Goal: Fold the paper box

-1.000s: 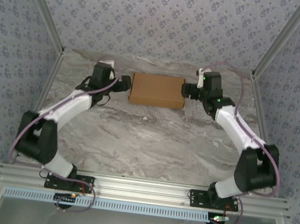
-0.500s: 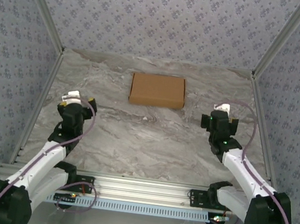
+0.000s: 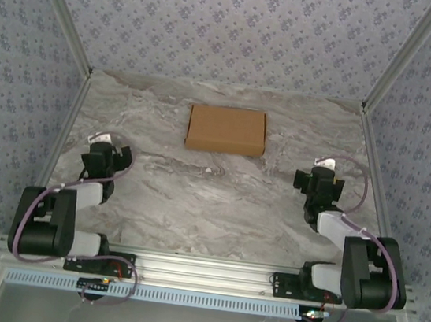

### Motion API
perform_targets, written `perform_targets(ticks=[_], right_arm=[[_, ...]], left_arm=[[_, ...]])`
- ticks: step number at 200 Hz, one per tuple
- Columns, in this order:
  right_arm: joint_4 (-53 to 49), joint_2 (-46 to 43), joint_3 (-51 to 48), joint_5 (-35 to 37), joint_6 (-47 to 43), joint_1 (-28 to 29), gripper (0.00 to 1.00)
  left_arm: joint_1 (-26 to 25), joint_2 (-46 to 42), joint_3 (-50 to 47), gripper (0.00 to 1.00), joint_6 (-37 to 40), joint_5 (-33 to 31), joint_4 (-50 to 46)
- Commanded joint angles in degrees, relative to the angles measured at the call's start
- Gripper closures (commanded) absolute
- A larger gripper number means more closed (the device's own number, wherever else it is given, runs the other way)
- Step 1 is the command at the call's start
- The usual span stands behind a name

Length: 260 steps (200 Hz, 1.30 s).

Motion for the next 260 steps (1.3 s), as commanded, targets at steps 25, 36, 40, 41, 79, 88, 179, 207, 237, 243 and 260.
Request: perform_targets(ticks=[25, 36, 40, 41, 79, 88, 179, 207, 237, 243, 260], right_arm=[[17.58, 6.89, 0.17, -6.5, -5.45, -1.48, 0.01], [18.99, 9.36, 0.25, -8.38, -4.73, -2.59, 0.01], [20.73, 10.54, -0.12, -8.93, -4.7, -2.83, 0.01], [21.49, 10.99, -0.28, -9.11, -4.58, -2.97, 0.01], [21.83, 13.81, 0.31, -12.56, -1.76, -6.12, 0.01], [21.14, 13.68, 0.35, -12.58, -1.77, -6.16, 0.01], [21.31, 13.8, 0.45, -12.8, -1.76, -6.27, 0.01], [21.31, 13.8, 0.43, -12.76, -1.76, -6.27, 0.01], [21.39, 13.75, 0.43, -12.68, -1.85, -6.18, 0.01], [21.4, 13.77, 0.45, -12.64, -1.83, -6.16, 0.01], [21.36, 13.77, 0.44, -12.69, -1.83, -6.18, 0.01]], left_arm=[[0.22, 11.22, -0.97, 0.01, 6.07, 7.86, 23.94], [0.17, 9.38, 2.24, 0.01, 6.23, 8.37, 14.43], [0.11, 9.86, 2.81, 0.01, 6.58, 8.58, 14.54], [0.12, 10.0, 2.81, 0.01, 6.69, 8.79, 14.96], [-0.34, 10.23, 2.8, 0.01, 7.47, 9.21, 15.05], [-0.41, 10.14, 2.89, 0.01, 7.49, 9.16, 14.69], [-0.48, 10.14, 2.89, 0.01, 7.42, 9.08, 14.77], [-0.48, 10.16, 2.93, 0.01, 7.46, 9.08, 14.77], [-0.49, 10.15, 2.89, 0.01, 7.47, 9.08, 14.77], [-0.46, 10.14, 2.89, 0.01, 7.49, 9.12, 14.77], [-0.51, 10.17, 2.89, 0.01, 7.52, 9.03, 14.77]])
